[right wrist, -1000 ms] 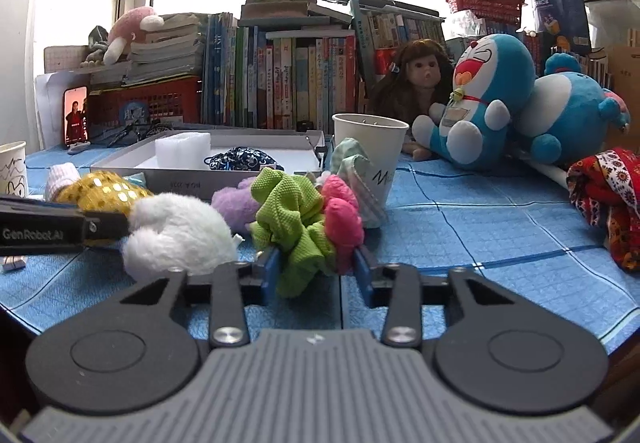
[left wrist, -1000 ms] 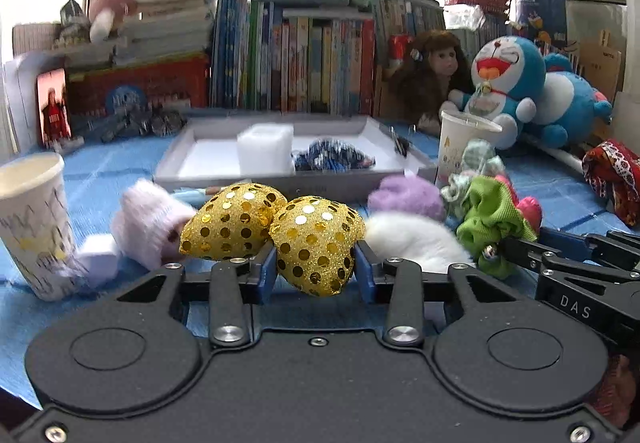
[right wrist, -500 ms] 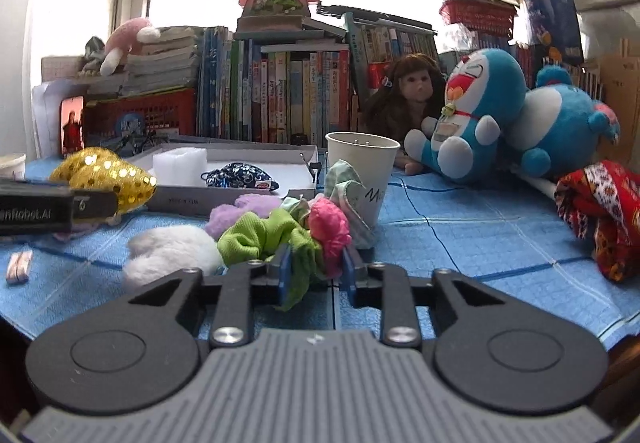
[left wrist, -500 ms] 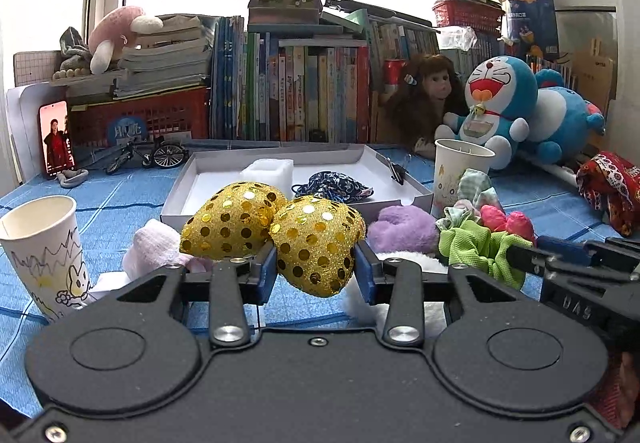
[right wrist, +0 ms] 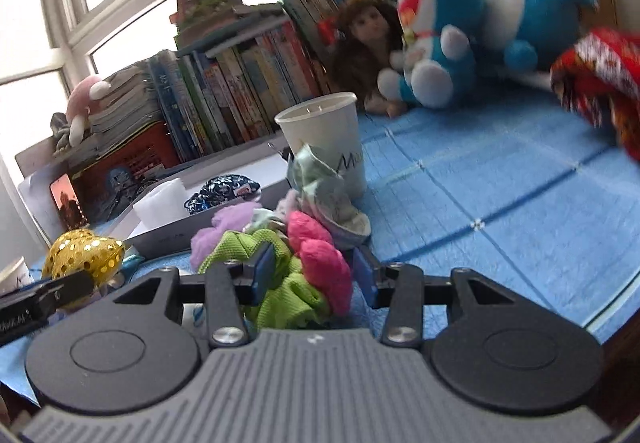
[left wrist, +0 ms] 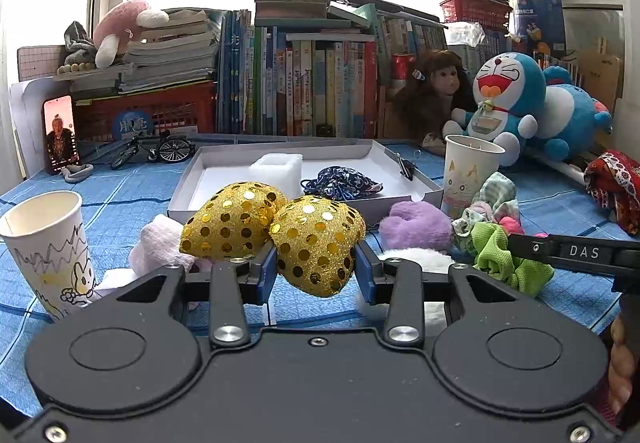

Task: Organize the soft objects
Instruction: 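Carry the gold hearts with the left tool while the right tool carries the scrunchie to the tray, then open the left tool over the tray while the right tool releases the scrunchie, then withdraw both open tools from the tray toward the pile of soft items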

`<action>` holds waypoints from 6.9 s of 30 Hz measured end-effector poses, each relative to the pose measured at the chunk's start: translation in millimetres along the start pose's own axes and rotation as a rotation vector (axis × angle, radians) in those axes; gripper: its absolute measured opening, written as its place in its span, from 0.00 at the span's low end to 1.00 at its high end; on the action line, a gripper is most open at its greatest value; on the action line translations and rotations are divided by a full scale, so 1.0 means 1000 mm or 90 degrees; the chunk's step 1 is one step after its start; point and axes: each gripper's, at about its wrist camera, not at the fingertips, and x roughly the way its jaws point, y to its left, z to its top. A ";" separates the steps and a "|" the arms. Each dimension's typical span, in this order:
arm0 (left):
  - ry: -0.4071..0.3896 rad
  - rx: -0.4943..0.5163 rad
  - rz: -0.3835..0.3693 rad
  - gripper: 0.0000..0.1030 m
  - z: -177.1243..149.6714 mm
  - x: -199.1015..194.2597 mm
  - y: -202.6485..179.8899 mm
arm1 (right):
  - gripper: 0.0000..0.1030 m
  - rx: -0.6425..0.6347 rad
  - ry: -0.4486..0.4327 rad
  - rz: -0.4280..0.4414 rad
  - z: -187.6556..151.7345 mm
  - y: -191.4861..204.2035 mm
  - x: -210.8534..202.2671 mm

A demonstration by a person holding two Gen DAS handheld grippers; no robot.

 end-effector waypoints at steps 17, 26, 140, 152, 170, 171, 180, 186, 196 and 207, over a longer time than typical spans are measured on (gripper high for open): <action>-0.004 -0.013 -0.023 0.37 0.041 0.011 0.013 | 0.29 -0.104 -0.053 0.003 0.035 0.042 -0.025; -0.004 -0.006 -0.007 0.37 0.106 0.031 0.034 | 0.30 -0.115 -0.120 0.005 0.093 0.058 -0.024; 0.060 -0.059 -0.063 0.86 0.114 0.062 0.038 | 0.90 -0.327 -0.032 0.038 0.113 0.127 0.026; 0.045 -0.033 -0.068 0.87 0.091 0.049 0.022 | 0.92 -0.358 -0.048 0.016 0.092 0.114 0.002; 0.066 0.002 -0.074 0.87 0.048 0.039 0.009 | 0.92 -0.333 -0.003 -0.011 0.062 0.086 -0.004; 0.068 0.002 -0.075 0.87 0.046 0.039 0.009 | 0.92 -0.331 0.001 -0.013 0.061 0.084 -0.004; 0.098 0.004 -0.086 0.87 0.024 0.038 0.002 | 0.92 -0.307 0.027 -0.037 0.052 0.067 0.000; 0.123 0.006 -0.099 0.87 0.012 0.038 -0.005 | 0.92 -0.299 0.042 -0.050 0.048 0.057 0.002; 0.147 0.013 -0.136 0.87 0.004 0.038 -0.019 | 0.92 -0.263 0.081 -0.036 0.045 0.044 0.020; 0.155 0.030 -0.163 0.81 -0.001 0.036 -0.036 | 0.93 -0.227 0.124 -0.011 0.046 0.038 0.044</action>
